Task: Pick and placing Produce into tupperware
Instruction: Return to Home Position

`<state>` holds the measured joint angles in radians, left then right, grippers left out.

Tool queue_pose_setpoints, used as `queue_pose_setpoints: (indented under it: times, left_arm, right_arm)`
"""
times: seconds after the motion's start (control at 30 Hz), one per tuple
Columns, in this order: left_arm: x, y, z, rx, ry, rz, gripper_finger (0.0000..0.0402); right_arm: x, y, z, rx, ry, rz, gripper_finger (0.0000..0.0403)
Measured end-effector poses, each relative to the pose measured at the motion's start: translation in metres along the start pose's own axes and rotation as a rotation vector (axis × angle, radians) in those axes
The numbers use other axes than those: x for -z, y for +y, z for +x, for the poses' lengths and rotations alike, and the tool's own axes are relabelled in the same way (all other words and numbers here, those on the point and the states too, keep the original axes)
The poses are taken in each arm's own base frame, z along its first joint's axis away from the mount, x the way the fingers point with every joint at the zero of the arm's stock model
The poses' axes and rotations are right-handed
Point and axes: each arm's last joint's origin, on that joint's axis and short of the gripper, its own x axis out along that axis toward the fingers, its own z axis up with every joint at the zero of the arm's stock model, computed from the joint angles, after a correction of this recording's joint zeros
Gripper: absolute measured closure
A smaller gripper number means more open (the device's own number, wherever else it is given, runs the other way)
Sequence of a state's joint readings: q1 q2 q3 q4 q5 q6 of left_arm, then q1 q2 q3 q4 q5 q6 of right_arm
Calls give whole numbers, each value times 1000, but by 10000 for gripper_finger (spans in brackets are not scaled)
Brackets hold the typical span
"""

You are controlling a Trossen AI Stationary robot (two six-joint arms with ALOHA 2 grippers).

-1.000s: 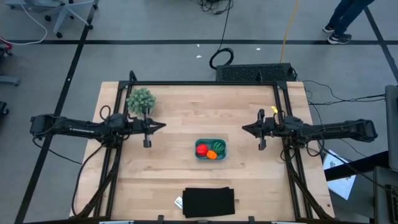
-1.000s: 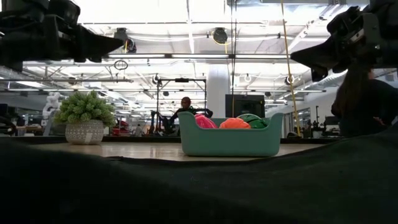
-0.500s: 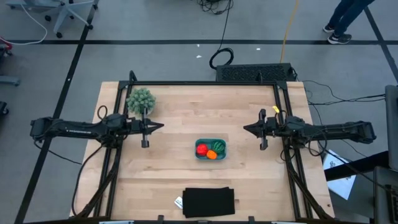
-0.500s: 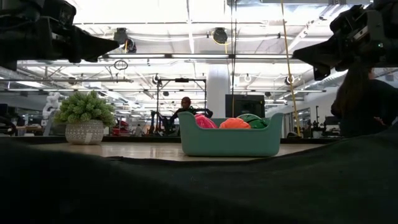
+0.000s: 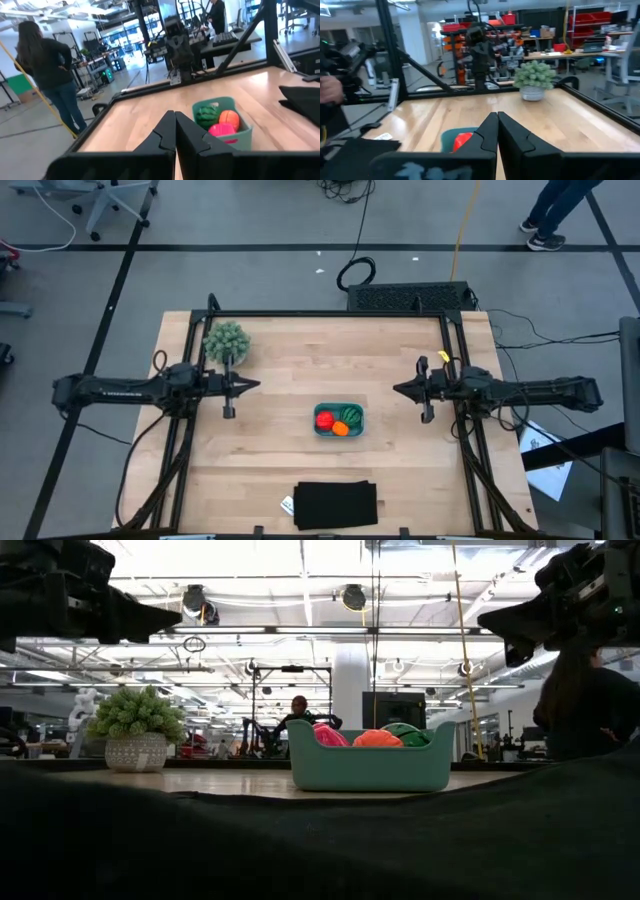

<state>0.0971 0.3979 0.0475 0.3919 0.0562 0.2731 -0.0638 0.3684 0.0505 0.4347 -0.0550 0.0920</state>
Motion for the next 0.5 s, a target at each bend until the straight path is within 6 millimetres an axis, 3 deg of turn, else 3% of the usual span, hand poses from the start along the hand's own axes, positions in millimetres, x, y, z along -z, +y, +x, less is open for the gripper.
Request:
queue_pose_setpoints:
  times: [0.5]
  left_arm:
    - [4, -2, -14, 22, 96, -14, 402]
  right_arm:
    - [-6, 1, -6, -8, -61, -3, 403]
